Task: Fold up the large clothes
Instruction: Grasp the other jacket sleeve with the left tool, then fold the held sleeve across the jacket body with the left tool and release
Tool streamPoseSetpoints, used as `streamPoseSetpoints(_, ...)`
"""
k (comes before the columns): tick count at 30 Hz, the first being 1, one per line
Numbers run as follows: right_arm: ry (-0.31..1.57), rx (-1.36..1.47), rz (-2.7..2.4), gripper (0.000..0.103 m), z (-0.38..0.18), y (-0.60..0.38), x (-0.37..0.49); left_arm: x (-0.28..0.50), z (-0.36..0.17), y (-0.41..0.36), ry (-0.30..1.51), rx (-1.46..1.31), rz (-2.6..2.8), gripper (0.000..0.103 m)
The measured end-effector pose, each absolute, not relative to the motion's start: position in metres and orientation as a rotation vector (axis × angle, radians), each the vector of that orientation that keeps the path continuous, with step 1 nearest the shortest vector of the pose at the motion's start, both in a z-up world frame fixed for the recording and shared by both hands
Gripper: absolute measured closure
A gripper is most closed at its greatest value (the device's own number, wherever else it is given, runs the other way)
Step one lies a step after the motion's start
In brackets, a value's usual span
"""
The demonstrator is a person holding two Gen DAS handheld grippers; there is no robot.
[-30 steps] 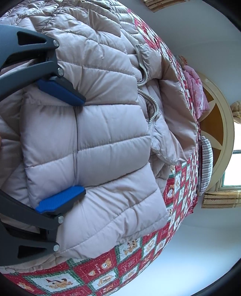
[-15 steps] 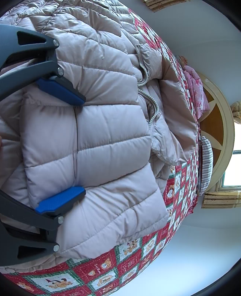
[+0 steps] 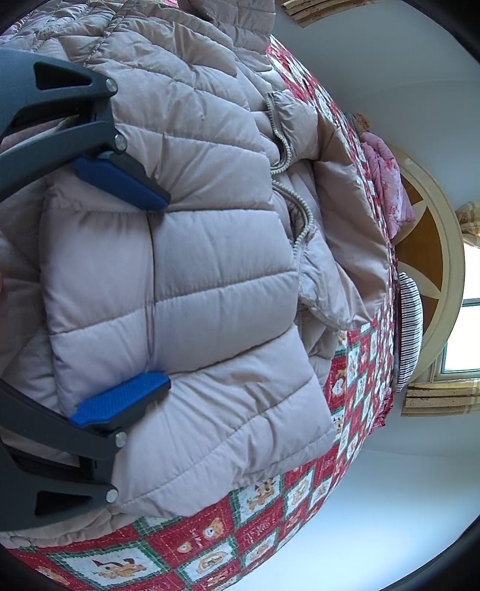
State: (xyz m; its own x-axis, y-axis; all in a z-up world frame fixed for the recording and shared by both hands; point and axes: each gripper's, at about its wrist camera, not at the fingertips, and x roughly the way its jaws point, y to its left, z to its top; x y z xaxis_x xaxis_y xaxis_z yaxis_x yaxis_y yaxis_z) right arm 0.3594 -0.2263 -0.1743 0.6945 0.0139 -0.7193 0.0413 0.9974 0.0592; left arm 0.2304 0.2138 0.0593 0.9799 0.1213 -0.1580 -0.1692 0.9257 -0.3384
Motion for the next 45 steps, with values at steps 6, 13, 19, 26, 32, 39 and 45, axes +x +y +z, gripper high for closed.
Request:
streamPoseSetpoints(6,0.796,0.087,-0.007,0.01,-0.174,-0.228,0.358,0.253,0.074,0.148,0.137,-0.304,-0.016,0.095)
streamPoseSetpoints(13,0.795,0.097,0.004,0.009,-0.173,-0.23,0.358,0.28,0.059,0.056,0.19,-0.194,-0.159,0.095)
streamPoseSetpoints(19,0.773,0.156,0.039,0.006,-0.172,-0.237,0.354,0.31,0.012,-0.027,0.297,-0.069,-0.232,0.095)
streamPoseSetpoints(26,0.769,0.178,0.053,0.005,-0.171,-0.239,0.354,0.342,-0.043,-0.075,0.43,-0.048,-0.267,0.095)
streamPoseSetpoints(32,0.742,0.264,0.08,0.005,-0.171,-0.251,0.352,0.358,-0.078,-0.102,0.516,-0.016,-0.269,0.094)
streamPoseSetpoints(39,0.738,0.284,0.086,0.005,-0.171,-0.255,0.351,0.35,-0.064,-0.12,0.504,0.022,-0.308,0.077)
streamPoseSetpoints(45,0.738,0.29,0.085,0.005,-0.171,-0.256,0.351,0.31,-0.038,-0.101,0.287,0.075,-0.258,0.005)
